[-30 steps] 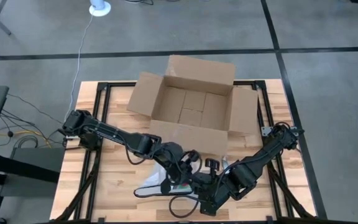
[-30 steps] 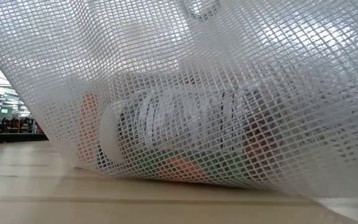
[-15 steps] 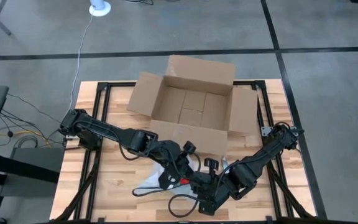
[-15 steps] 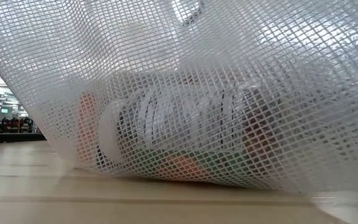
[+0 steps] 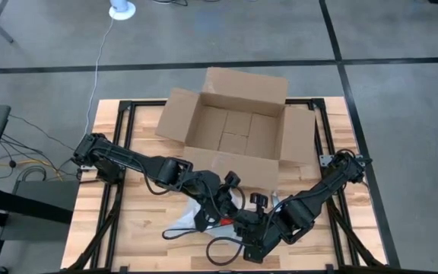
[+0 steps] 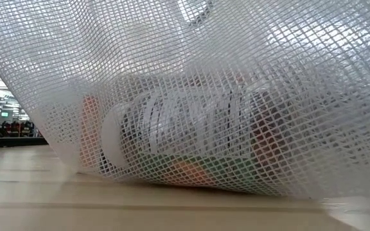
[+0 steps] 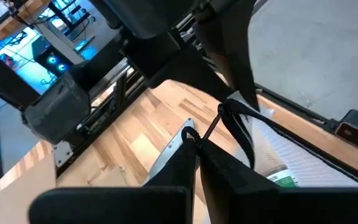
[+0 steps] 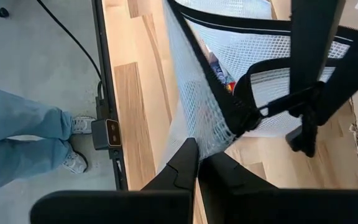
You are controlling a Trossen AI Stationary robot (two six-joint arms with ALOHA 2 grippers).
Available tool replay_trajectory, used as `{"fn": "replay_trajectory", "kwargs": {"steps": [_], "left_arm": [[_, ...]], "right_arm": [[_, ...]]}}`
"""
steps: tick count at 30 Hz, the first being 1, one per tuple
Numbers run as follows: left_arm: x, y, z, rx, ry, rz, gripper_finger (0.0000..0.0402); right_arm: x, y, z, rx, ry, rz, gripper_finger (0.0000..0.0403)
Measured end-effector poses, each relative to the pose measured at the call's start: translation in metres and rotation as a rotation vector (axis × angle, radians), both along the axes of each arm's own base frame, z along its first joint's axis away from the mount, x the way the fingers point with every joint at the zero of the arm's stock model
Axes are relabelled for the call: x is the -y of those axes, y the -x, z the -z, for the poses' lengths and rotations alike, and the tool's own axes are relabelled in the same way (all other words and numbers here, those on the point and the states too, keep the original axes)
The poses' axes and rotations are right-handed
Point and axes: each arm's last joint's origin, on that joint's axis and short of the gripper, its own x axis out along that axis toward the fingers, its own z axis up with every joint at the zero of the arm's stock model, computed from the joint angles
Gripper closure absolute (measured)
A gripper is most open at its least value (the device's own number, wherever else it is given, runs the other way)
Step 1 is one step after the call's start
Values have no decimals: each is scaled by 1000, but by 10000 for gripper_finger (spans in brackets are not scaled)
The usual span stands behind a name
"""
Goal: Unpack boxes
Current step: Close the transparent zip bag
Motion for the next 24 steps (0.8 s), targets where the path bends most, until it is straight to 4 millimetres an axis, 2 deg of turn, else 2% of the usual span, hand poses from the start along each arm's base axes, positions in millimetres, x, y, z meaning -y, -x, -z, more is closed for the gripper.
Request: {"fn": "replay_trajectory", "kwargs": {"steps": [10,20,24], "left_arm": [[-2,4,7,-78,-58,-18,402],[-9,25,22,-296,-240,-127,401],[-10,27,16,-260,-245,-148,401]], "right_arm": [[0,0,0,0,2,0,403],[-2,3,2,-37,5,-16,403],[-4,6,2,-37,9,-23,403]]}}
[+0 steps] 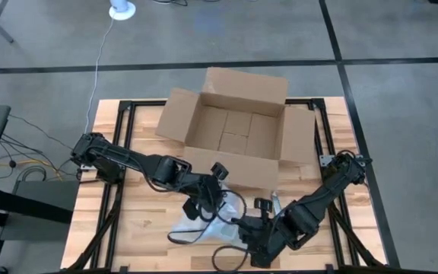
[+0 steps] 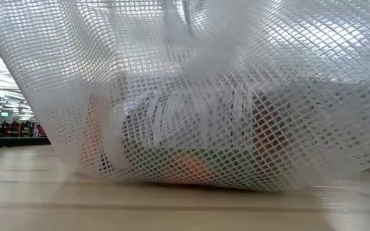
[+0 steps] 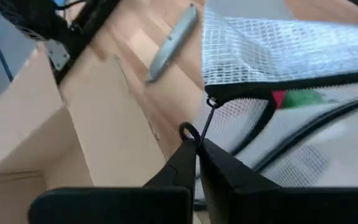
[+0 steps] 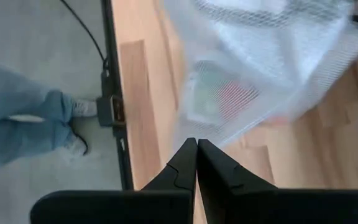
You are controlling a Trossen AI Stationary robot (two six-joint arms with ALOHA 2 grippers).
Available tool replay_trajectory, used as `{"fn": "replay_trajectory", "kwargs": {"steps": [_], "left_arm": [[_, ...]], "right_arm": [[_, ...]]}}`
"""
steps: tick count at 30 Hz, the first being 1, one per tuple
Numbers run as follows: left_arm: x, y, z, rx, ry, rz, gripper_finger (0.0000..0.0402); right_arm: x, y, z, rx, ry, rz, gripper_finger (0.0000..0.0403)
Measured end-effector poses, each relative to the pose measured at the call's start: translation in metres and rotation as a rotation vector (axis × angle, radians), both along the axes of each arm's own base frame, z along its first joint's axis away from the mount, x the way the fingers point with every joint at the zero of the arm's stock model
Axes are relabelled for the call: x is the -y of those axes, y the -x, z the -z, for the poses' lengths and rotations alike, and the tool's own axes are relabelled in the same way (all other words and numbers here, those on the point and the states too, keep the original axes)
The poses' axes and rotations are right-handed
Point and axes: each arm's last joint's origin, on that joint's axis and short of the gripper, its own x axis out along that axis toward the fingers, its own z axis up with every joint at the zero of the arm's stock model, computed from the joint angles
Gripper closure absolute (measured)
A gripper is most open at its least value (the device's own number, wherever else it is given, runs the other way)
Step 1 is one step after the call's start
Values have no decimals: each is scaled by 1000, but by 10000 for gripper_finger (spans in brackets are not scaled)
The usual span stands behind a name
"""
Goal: Unpack boxes
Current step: Close the transparent zip bag
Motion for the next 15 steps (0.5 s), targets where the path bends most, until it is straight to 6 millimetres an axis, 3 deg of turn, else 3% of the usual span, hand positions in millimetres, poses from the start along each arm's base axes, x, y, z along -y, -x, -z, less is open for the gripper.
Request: {"fn": "replay_trajectory", "kwargs": {"steps": [7,11,15], "left_arm": [[1,-4,-4,54,19,9,401],[2,-3,-4,52,19,13,401],[2,-1,-7,63,25,14,401]], "right_arm": [[9,-8,-1,15,-13,50,403],[18,-14,0,-17,-109,182,401],[30,-18,-2,-78,-195,231,375]]}}
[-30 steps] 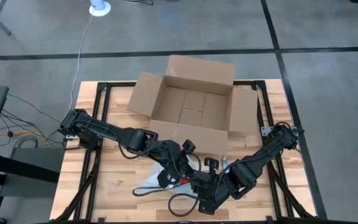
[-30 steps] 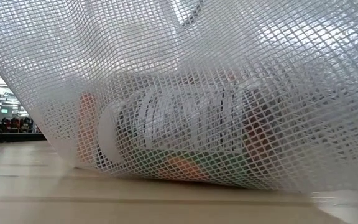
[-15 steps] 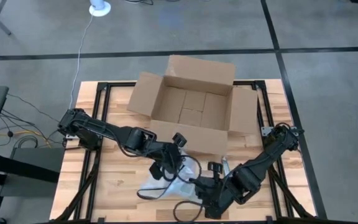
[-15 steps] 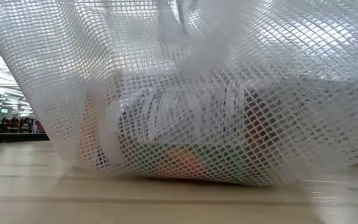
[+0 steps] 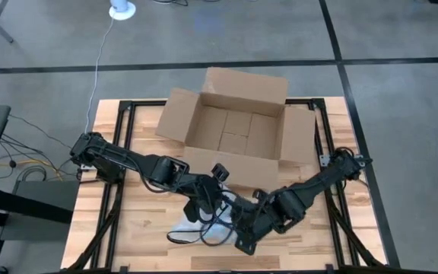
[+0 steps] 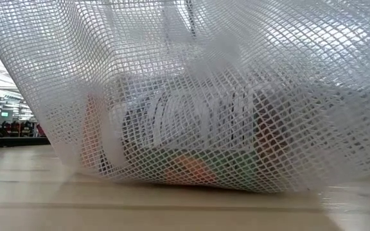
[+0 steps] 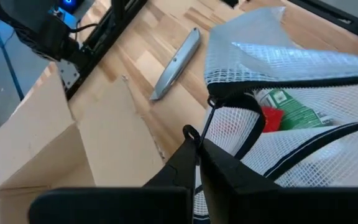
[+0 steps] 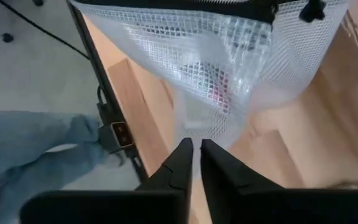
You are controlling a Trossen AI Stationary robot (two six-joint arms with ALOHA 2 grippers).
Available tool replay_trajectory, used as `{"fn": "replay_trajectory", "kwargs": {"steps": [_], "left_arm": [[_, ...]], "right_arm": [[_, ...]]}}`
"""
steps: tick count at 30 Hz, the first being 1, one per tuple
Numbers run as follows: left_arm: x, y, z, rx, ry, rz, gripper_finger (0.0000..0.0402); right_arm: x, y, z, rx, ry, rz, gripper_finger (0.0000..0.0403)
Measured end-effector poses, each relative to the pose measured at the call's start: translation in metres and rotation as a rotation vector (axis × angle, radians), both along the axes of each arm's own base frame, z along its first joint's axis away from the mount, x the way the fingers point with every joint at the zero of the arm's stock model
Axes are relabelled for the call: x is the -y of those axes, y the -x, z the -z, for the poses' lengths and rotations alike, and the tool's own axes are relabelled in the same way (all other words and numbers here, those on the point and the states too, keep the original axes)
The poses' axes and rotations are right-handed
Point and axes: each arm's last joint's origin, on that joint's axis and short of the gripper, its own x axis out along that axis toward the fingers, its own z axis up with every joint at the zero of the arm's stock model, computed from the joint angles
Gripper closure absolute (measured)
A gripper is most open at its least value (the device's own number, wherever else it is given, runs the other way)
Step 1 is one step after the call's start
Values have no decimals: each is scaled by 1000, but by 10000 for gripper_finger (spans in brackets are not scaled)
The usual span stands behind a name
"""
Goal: Unpack boxes
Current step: Close the transparent zip bag
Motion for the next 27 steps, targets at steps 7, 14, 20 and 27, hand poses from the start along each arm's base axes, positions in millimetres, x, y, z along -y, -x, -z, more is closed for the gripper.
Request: {"fn": "replay_trajectory", "kwargs": {"steps": [7,14,20,27], "left_arm": [[-1,3,-4,5,6,0,401],[-1,3,-4,6,0,7,401],[-1,5,-5,6,-38,56,401],[1,8,-6,-2,-61,145,401]], "right_arm": [[20,5,-16,6,-35,48,290],[39,-5,-16,25,8,50,241],[37,-28,-8,123,37,-21,237],[28,-38,7,121,75,-81,239]]}}
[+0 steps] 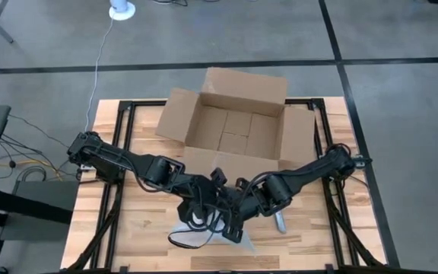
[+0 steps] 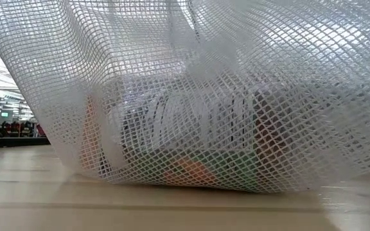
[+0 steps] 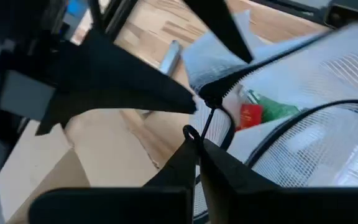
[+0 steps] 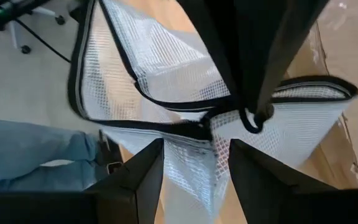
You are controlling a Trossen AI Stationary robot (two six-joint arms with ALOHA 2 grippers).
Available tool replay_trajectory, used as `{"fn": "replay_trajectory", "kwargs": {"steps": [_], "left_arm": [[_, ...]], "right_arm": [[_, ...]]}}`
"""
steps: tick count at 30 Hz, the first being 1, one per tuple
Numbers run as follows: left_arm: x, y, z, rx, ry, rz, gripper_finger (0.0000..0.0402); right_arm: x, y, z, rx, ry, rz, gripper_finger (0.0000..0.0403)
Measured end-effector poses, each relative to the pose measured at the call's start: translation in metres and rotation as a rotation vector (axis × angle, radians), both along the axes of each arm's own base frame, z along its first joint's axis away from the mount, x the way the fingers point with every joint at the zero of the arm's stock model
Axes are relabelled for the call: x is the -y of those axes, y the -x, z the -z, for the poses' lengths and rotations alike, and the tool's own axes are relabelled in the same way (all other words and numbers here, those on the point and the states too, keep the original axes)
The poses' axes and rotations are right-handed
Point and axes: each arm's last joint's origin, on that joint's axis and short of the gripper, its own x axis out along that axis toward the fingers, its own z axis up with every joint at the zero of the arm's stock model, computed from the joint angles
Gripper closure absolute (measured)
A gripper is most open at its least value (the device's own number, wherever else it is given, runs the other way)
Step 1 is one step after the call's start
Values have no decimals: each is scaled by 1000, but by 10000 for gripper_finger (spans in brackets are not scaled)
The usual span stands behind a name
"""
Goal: Unpack boxes
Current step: Close the transparent zip bag
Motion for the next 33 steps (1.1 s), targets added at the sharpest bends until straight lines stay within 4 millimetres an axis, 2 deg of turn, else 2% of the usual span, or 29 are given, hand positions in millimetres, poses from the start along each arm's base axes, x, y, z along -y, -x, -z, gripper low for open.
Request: {"fn": "replay_trajectory", "kwargs": {"steps": [6,9,11,14,16,23,31,33], "left_arm": [[5,0,-3,27,9,10,401],[6,-1,-4,44,17,29,401],[7,-1,-4,40,21,34,401],[8,0,-4,39,23,36,401],[10,0,-4,42,21,43,401],[17,8,-4,14,1,57,401],[23,20,0,-57,-57,28,401],[25,18,-2,-24,-44,30,401]], "right_arm": [[-5,1,2,-2,7,-15,243],[-8,2,2,-1,17,-40,262],[-10,3,3,-2,18,-45,292],[-10,3,3,-6,14,-50,370],[-11,4,3,-10,8,-58,391],[-19,10,0,-4,7,-64,402],[-30,49,-31,54,86,8,403],[-33,58,-41,100,91,18,402]]}}
